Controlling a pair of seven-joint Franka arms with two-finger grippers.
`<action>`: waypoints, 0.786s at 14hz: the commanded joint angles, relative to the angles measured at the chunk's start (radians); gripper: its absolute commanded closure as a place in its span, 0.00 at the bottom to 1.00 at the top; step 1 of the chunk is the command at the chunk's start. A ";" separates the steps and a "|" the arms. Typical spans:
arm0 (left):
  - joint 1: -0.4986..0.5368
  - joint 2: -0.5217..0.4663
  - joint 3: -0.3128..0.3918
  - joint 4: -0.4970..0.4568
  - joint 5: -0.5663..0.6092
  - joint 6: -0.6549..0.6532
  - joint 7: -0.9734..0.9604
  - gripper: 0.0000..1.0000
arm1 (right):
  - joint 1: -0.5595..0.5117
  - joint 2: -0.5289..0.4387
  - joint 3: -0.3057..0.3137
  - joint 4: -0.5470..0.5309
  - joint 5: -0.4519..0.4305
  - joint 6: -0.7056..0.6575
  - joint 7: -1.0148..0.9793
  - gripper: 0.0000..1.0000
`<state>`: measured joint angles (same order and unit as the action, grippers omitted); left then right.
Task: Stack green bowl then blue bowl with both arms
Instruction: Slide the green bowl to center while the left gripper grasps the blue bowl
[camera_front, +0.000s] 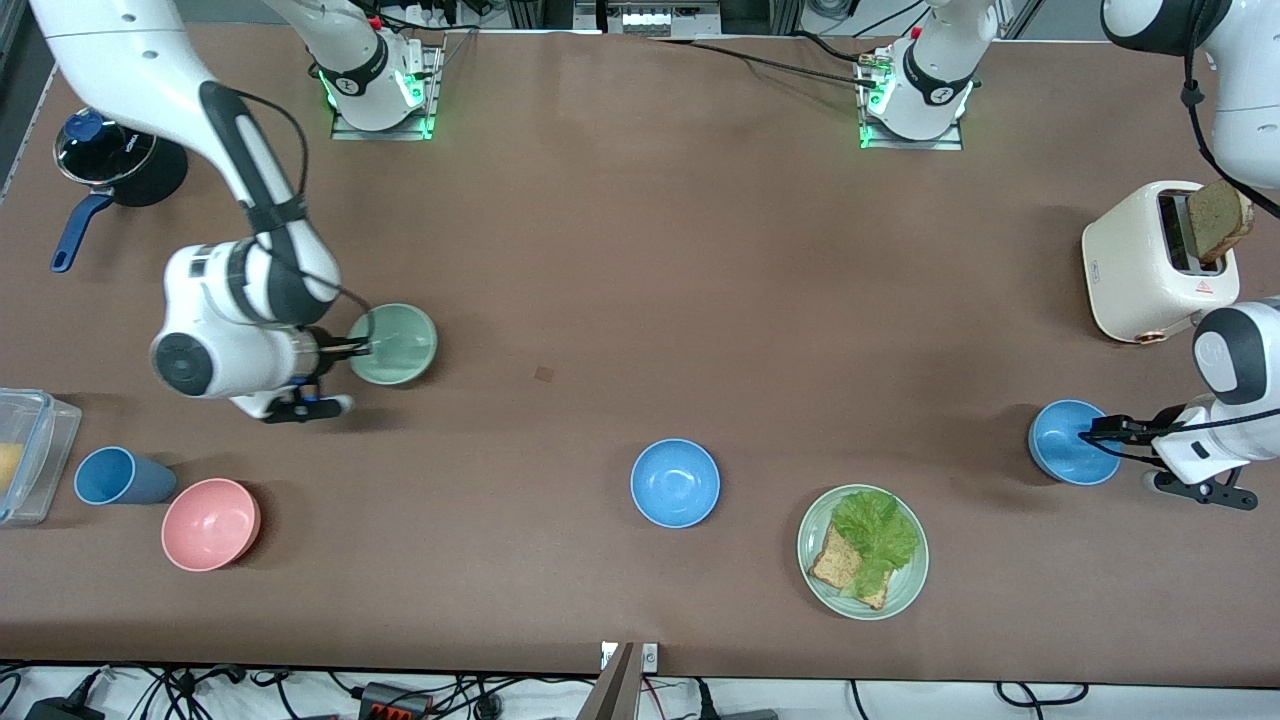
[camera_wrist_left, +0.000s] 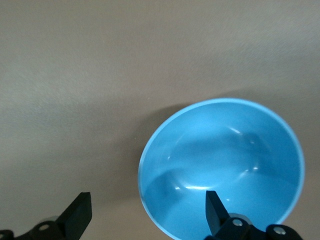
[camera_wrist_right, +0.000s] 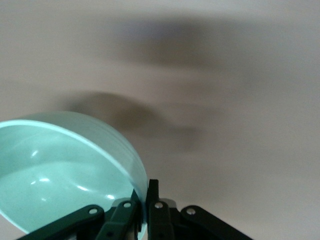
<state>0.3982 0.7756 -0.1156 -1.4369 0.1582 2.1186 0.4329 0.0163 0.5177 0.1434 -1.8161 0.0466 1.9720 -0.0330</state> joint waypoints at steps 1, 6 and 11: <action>0.005 0.042 -0.003 0.030 0.018 0.006 0.023 0.03 | 0.010 -0.005 0.118 0.037 0.016 -0.022 0.018 1.00; 0.005 0.048 -0.003 0.030 0.006 0.049 0.023 0.57 | 0.244 0.010 0.166 0.069 0.032 -0.006 0.350 1.00; 0.011 0.047 -0.016 0.030 -0.093 0.041 0.027 1.00 | 0.398 0.091 0.166 0.116 0.065 0.137 0.556 1.00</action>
<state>0.4010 0.8098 -0.1213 -1.4318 0.1152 2.1676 0.4382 0.3881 0.5650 0.3173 -1.7356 0.0991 2.0744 0.4775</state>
